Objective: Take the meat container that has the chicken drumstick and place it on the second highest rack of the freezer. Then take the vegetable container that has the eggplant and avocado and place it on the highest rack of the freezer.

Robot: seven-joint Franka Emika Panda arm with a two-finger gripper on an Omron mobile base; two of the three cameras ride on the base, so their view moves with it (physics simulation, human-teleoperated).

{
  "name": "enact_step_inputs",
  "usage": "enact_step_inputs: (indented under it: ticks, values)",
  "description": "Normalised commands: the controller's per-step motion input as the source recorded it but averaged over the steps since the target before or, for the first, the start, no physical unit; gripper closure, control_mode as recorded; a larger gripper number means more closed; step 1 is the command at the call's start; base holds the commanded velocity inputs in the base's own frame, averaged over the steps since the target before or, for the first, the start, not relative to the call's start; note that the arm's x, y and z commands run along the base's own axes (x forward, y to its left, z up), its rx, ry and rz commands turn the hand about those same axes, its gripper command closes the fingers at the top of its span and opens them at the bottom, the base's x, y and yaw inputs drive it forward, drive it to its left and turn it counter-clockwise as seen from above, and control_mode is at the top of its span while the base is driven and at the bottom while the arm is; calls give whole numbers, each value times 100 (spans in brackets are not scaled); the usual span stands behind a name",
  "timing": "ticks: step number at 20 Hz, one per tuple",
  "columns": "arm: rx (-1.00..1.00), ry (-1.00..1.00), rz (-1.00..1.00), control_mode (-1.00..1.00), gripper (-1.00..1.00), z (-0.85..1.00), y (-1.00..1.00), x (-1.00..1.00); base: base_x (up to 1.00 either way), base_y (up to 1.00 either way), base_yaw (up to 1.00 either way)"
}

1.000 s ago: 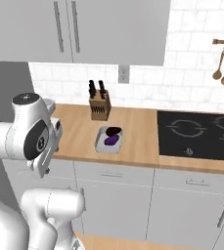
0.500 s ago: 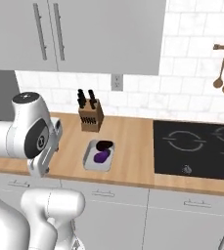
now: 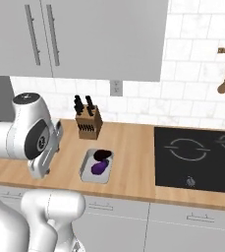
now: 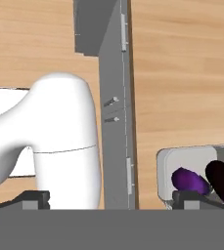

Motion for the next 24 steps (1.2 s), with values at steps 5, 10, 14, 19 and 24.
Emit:
enact_step_inputs:
  ticks: [5,10,14,19,24]
  values:
    - [4,0,0,-100,-100,-20,-82,10,0,0,0]
    - [7,0,0,-100,-100,-16,-99,21,0,0,0]
    - [1,0,0,-100,-100,-29,-66,46,0,0,0]
    - [0,0,0,-100,-100,-54,-16,64,0,0,0]
    - [0,0,0,-100,-100,-57,-1,85,0,0,0]
